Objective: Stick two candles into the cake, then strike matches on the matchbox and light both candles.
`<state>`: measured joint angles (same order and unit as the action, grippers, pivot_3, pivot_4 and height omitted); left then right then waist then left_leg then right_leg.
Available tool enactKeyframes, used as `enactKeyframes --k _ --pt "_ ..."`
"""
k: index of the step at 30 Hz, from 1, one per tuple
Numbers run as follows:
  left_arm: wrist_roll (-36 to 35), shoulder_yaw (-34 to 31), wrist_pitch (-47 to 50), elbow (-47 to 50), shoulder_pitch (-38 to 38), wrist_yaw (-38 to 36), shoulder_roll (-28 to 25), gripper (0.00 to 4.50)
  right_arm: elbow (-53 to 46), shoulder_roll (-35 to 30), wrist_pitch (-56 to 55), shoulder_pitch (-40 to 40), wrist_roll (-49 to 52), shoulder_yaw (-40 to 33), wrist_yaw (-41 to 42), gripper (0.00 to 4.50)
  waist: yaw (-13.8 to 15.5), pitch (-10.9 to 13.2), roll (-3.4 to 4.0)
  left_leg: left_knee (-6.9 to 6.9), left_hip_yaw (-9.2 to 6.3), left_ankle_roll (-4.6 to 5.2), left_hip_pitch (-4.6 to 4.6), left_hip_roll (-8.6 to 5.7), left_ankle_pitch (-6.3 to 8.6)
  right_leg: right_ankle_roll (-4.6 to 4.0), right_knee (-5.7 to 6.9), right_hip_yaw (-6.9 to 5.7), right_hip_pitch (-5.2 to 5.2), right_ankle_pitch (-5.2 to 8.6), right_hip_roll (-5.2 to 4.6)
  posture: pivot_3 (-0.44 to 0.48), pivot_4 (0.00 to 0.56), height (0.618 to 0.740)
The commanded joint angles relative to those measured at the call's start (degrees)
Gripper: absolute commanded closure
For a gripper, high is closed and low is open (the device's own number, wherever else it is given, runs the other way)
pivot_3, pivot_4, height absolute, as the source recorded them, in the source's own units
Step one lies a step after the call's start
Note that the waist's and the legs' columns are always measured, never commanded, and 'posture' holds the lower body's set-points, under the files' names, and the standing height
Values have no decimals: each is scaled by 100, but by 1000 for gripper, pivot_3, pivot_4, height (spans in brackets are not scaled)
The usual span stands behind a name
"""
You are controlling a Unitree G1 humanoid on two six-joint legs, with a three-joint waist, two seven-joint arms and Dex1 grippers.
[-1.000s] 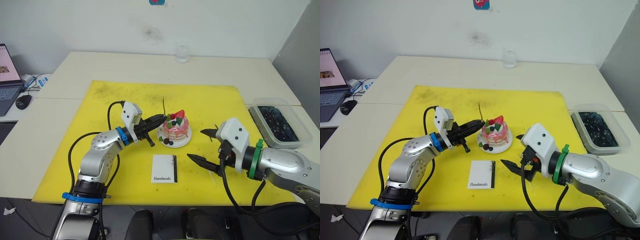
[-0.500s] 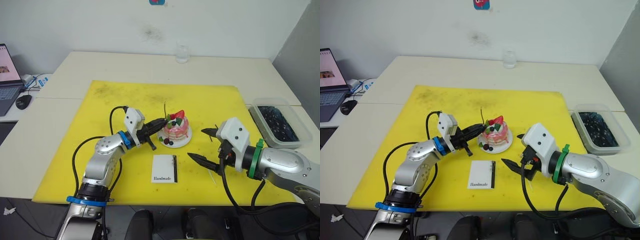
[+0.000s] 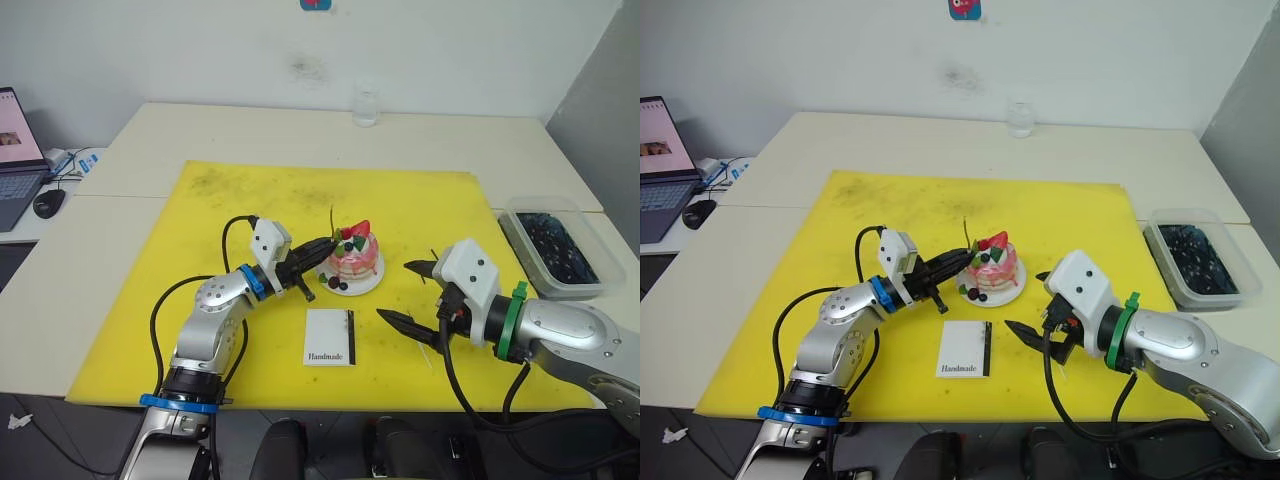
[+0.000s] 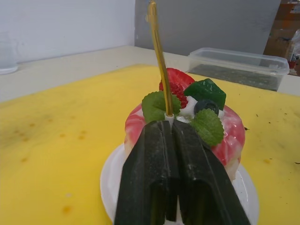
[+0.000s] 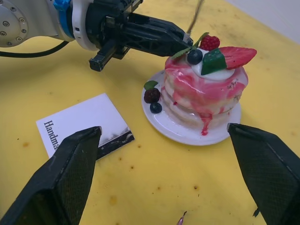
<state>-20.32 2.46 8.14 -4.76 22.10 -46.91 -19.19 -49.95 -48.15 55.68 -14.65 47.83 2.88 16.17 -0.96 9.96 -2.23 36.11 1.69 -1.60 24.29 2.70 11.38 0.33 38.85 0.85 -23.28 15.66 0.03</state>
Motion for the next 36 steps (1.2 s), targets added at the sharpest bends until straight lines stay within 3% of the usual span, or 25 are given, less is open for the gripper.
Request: enactKeyframes --k 1,9,10,16,20,23,28,36 --pt "-68 -105 31 270 -3 -104 -163 2708 -187 47 -64 -9 -76 -224 4 0 -1 0 0 0 0 0 0 0 0 0 0 0 0 0 0 0 150 740" --pt "-149 -332 154 452 73 1 -316 144 -53 247 -130 -81 -198 -245 30 0 -1 0 0 -1 1 0 -1 1 0 0 0 2 0 0 1 0 150 740" --pt "-178 -369 217 517 80 2 -350 37 -43 295 -147 -92 -202 -273 27 0 -1 0 0 -1 0 0 -2 1 0 0 0 0 0 0 1 0 150 740" --pt "-378 -520 609 999 -85 -356 -928 37 -155 468 -173 13 -35 -673 37 0 -7 0 0 -2 0 0 -2 4 0 0 1 0 -1 0 1 0 150 740" --pt "-582 -497 929 1578 -570 -1187 -1835 37 -530 375 -195 703 3 -1149 28 0 -39 0 1 -6 3 -1 -4 6 1 -3 -1 3 -2 2 -5 0 150 740" --pt "-688 -362 979 2002 -925 -1582 -2198 37 -774 347 -305 1365 -318 -1213 -45 0 -35 1 1 -11 -1 -1 -3 6 1 0 0 -3 -2 9 -20 0 150 740" --pt "-1057 54 1392 3042 -1346 -1767 -2236 37 -982 620 -754 2678 -1435 -687 -490 0 -19 0 0 -6 3 -1 -5 2 1 2 -1 0 0 9 -34 0 150 740" --pt "-1265 446 1732 3651 -1378 -1594 -2052 37 -792 1132 -1095 3475 -2304 -43 -747 0 -51 -1 2 -6 6 -1 -36 5 1 -27 7 4 14 25 -33 0 150 740"
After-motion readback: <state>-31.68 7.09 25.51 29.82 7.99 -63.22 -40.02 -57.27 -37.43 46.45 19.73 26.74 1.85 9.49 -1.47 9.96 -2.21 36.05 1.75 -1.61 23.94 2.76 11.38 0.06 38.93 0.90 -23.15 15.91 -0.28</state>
